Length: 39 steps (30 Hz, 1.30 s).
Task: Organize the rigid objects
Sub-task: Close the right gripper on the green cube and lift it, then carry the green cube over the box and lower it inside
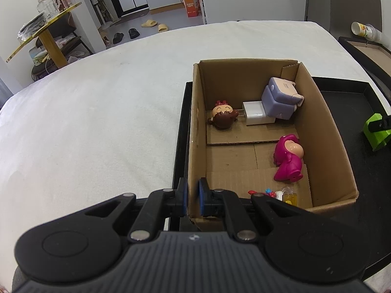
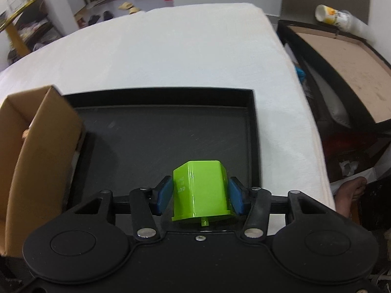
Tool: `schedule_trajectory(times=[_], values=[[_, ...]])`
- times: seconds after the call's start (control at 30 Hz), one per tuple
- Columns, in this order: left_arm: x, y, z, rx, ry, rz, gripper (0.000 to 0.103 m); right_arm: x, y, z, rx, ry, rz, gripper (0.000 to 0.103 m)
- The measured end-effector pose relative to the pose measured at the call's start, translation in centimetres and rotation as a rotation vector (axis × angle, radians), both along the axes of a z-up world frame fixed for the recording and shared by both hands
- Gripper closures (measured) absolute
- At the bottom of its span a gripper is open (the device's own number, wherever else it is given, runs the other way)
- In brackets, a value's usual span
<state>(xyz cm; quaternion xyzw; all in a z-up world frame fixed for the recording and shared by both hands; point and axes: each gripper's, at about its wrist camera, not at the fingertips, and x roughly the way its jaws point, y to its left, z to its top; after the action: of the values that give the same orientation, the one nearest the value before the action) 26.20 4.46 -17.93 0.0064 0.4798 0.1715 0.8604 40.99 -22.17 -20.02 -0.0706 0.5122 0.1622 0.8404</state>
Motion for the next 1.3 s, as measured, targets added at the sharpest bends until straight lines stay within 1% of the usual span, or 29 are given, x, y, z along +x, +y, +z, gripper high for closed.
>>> schedule_trajectory(times=[0.1, 0.17, 0.5, 0.7, 0.77, 0.83, 0.87, 0.93, 1.07, 1.17, 1.3], values=[[-0.1, 0.0, 0.0, -0.002, -0.001, -0.002, 0.095, -0.3, 0.0, 0.1, 0.009, 0.021, 0.016, 0.054], [-0.2, 0.0, 0.0, -0.003, -0.001, -0.004, 0.095, -0.4, -0.2, 0.2, 0.033, 0.048, 0.004, 0.054], [-0.2, 0.0, 0.1, -0.009, -0.001, -0.005, 0.095, -0.2, -2.6, 0.0, 0.199, 0.208, -0.049, 0.054], [-0.2, 0.0, 0.1, -0.010, -0.001, -0.005, 0.095, -0.3, -3.2, -0.5, 0.251, 0.241, -0.070, 0.052], [-0.2, 0.0, 0.1, -0.009, -0.001, -0.005, 0.095, 0.1, -3.3, -0.9, 0.278, 0.260, -0.079, 0.050], [-0.3, 0.0, 0.1, -0.013, -0.001, -0.005, 0.095, 0.3, -3.6, -2.1, 0.311, 0.320, -0.099, 0.054], [-0.3, 0.0, 0.1, -0.018, -0.002, -0.006, 0.095, 0.3, -3.8, -2.6, 0.311, 0.327, -0.110, 0.055], [-0.4, 0.0, 0.0, -0.018, -0.001, -0.007, 0.095, 0.0, -3.9, -2.3, 0.329, 0.295, -0.103, 0.055], [-0.4, 0.1, 0.0, -0.018, 0.001, -0.006, 0.095, -0.1, -4.1, -2.2, 0.330, 0.292, -0.110, 0.056], [-0.4, 0.1, -0.1, -0.020, 0.002, -0.003, 0.095, -0.2, -4.1, -1.9, 0.306, 0.284, -0.114, 0.056], [-0.4, 0.2, -0.2, -0.023, 0.002, -0.004, 0.095, -0.5, -3.9, -0.9, 0.278, 0.245, -0.099, 0.056]])
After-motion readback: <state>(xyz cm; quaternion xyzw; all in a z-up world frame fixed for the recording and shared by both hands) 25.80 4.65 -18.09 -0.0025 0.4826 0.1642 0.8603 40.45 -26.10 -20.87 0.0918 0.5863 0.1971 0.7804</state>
